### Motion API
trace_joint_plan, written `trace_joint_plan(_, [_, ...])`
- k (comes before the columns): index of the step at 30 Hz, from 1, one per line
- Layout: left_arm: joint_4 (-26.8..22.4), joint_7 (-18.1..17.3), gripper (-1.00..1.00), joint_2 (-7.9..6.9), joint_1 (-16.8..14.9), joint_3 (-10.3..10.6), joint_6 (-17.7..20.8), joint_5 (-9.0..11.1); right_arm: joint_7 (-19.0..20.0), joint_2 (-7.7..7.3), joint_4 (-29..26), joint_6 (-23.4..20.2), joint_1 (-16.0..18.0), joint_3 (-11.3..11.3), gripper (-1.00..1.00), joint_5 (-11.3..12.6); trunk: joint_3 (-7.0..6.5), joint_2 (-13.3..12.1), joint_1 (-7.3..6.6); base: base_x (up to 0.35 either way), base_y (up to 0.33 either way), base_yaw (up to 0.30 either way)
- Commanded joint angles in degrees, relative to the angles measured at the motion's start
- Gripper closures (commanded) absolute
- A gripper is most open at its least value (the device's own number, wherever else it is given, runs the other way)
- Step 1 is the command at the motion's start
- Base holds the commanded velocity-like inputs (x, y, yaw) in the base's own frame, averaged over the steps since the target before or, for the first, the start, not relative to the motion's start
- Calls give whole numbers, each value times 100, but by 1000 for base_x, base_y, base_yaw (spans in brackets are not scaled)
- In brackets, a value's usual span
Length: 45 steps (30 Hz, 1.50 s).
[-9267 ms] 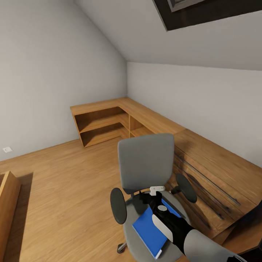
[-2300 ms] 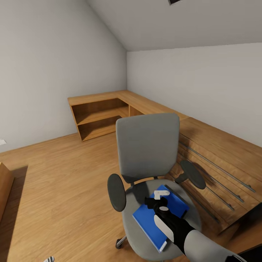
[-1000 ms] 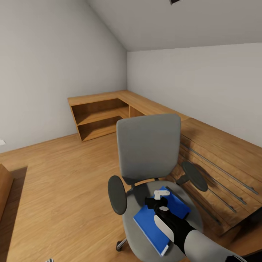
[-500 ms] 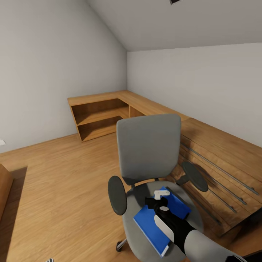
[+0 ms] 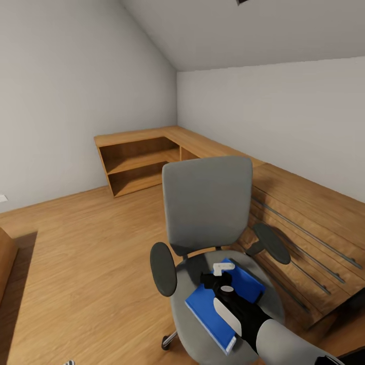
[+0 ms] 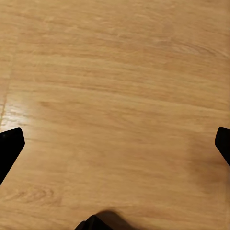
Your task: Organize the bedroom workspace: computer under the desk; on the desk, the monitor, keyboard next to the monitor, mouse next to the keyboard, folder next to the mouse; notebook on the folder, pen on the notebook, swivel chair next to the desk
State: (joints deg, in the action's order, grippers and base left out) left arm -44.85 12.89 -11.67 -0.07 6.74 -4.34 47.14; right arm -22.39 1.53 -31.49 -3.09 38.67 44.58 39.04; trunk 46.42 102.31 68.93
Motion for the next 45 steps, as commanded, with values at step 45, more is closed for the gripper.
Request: trace_joint_plan(45, [72,38,-100,-10,-2,40,-40,67,-29,-4,161,-29,0,43,-100,156,6,2,34,-36,0,0])
